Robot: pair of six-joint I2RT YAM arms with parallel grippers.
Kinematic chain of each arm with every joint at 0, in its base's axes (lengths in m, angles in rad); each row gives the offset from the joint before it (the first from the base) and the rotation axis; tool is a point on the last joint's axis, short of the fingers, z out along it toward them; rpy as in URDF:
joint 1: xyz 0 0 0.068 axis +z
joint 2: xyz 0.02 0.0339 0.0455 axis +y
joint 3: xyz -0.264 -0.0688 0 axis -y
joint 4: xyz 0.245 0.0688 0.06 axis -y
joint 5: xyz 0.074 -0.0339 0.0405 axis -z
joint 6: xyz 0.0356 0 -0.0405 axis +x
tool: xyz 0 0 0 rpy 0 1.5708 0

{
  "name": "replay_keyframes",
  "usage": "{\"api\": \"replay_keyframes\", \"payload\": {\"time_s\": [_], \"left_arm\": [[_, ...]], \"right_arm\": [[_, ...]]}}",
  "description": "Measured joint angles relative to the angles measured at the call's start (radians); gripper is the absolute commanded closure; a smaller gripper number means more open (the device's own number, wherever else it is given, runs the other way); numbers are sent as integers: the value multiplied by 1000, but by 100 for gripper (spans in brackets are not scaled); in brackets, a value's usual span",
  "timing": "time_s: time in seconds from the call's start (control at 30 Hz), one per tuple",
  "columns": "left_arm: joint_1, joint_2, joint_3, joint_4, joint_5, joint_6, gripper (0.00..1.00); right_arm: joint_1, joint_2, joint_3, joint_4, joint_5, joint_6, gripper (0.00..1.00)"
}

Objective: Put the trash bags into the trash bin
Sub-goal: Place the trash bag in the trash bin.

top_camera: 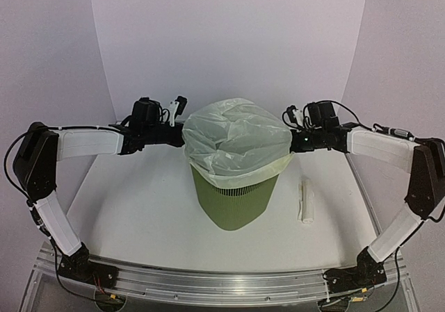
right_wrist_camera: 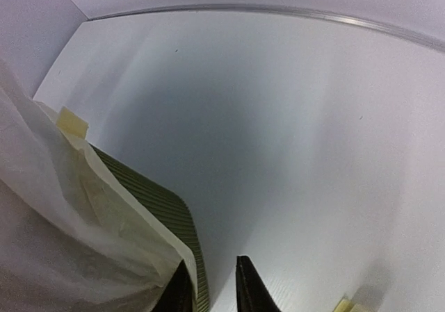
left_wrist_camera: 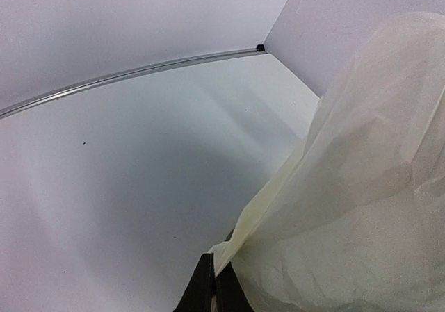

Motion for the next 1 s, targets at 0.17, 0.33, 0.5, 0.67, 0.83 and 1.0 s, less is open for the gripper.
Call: {"api": "replay_keyframes", "payload": {"time_s": [0.17, 0.33, 0.5, 0.67, 0.83, 1.0], "left_arm": [[-10, 0, -14, 7, -72, 5, 73], [-9, -4, -26, 2, -124, 29, 30], [-3, -70, -27, -42, -159, 32, 9], [-3, -228, -37, -104, -238, 25, 1], [-3, -406, -65, -223, -285, -62, 0], [-3, -560, -210, -302, -222, -209, 0]], "right_arm": [[5, -100, -94, 106, 108, -60, 63], [4, -255, -155, 133, 217, -101, 46], [-1, -408, -166, 92, 239, -39, 9], [-1, -558, -164, -54, 194, 98, 9], [-2, -610, -164, -193, 23, 280, 14], [-1, -580, -207, -249, -157, 409, 14]]}}
